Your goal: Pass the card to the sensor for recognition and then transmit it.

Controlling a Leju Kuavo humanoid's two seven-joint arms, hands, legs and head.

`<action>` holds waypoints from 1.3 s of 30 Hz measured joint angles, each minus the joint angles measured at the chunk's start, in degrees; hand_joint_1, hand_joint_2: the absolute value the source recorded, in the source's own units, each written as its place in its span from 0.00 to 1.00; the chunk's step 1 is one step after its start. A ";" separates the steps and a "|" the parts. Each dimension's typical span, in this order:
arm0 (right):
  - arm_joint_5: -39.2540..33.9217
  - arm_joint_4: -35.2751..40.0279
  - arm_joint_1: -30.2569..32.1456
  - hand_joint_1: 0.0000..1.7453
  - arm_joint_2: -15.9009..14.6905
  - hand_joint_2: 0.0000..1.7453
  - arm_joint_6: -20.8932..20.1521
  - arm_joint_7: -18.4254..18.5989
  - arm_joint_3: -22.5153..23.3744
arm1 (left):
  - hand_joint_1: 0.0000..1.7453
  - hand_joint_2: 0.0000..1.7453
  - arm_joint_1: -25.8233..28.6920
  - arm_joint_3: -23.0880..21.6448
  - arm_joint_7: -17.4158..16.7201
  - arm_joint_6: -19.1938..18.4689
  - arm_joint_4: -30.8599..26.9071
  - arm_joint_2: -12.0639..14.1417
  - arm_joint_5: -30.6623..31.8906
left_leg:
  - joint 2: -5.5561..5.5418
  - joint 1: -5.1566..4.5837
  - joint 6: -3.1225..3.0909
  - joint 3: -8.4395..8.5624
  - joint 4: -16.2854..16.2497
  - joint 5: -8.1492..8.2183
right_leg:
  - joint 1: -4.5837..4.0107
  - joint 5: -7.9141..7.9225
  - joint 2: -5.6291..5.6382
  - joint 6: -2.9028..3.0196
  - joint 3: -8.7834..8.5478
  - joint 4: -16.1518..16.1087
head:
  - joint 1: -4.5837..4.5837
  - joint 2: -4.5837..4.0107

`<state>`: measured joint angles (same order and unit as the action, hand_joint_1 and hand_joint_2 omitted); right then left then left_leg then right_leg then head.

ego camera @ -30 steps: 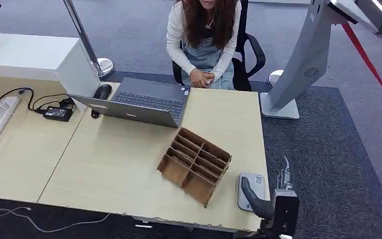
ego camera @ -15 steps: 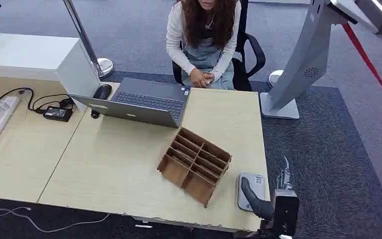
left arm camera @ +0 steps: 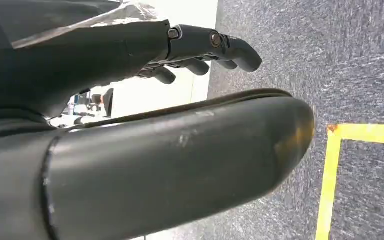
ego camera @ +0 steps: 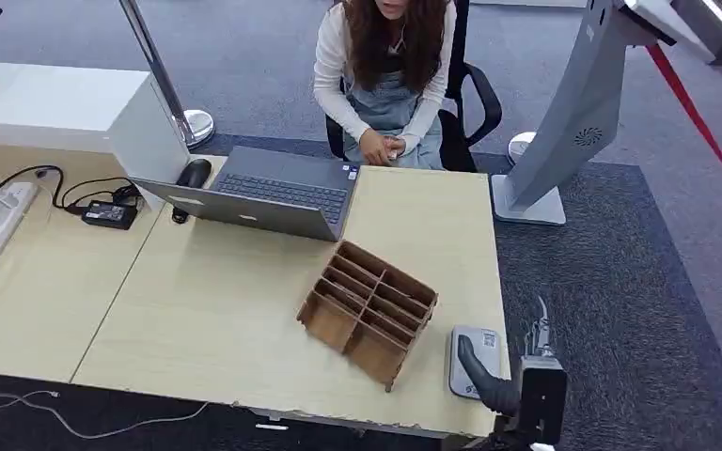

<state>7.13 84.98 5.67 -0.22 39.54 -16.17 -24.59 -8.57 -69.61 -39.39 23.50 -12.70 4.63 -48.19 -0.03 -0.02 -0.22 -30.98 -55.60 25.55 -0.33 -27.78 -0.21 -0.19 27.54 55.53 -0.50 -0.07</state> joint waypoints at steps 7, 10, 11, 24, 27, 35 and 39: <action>-1.48 0.00 0.06 0.00 -1.09 1.00 0.00 -0.35 0.59 | 0.00 0.00 0.00 0.00 0.00 -0.46 0.00 0.07 1.22 | 0.00 0.00 0.00 0.01 0.00 0.00 | 0.00 0.00 0.00 0.00 0.00 0.00 | 0.00 0.00; -3.41 0.00 0.30 0.00 -1.79 1.00 0.02 -1.05 1.09 | 0.00 0.00 -0.01 -0.02 -0.04 -0.94 0.00 0.09 2.65 | 0.01 0.00 0.00 0.02 0.00 0.00 | 0.00 0.00 0.00 0.00 0.00 0.00 | 0.00 0.00; -4.68 -0.02 0.41 0.00 -2.21 1.00 0.02 -1.27 1.47 | 0.00 0.00 0.00 -0.02 -0.11 -1.31 0.00 0.11 3.35 | 0.01 0.00 0.00 0.01 0.00 0.00 | 0.00 0.00 0.00 0.00 -0.01 0.00 | 0.00 0.02; -2.91 -0.50 0.18 0.00 -4.64 1.00 0.00 -1.60 3.48 | 0.00 0.00 -0.05 -0.39 0.81 -1.14 0.00 1.18 2.71 | 0.00 0.00 0.00 0.02 0.00 0.00 | -0.01 0.00 0.00 0.00 -0.02 0.00 | 0.00 0.02; 0.22 0.11 0.29 0.00 -3.78 1.00 0.00 -0.50 3.37 | 0.00 0.00 -0.05 -0.37 0.50 -1.14 0.00 1.18 2.58 | 0.00 0.01 0.00 0.02 0.00 0.00 | -0.02 0.00 0.00 0.01 -0.02 0.00 | 0.00 0.00; 4.54 0.90 1.12 0.00 -2.43 1.00 0.00 0.42 3.39 | 0.00 0.00 -0.02 -0.37 -0.20 -1.22 0.00 1.18 2.86 | 0.00 0.00 0.00 0.02 0.00 0.00 | -0.01 0.00 0.00 0.00 -0.02 0.00 | 0.00 0.02; 25.26 0.90 2.14 0.00 0.15 1.00 0.02 0.76 5.00 | 0.00 0.00 0.00 -0.37 -0.24 -1.22 0.00 1.18 2.97 | 0.00 0.01 0.00 0.04 0.00 0.00 | -0.01 0.00 0.00 0.00 -0.02 0.00 | 0.00 0.02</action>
<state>32.39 85.88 7.80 -0.06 39.56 -15.41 -19.58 -8.57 -69.99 -39.63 22.27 -12.70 5.81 -45.22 -0.02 -0.01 -0.22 -30.94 -55.60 25.55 -0.34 -27.78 -0.21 -0.19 27.52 55.53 -0.50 -0.05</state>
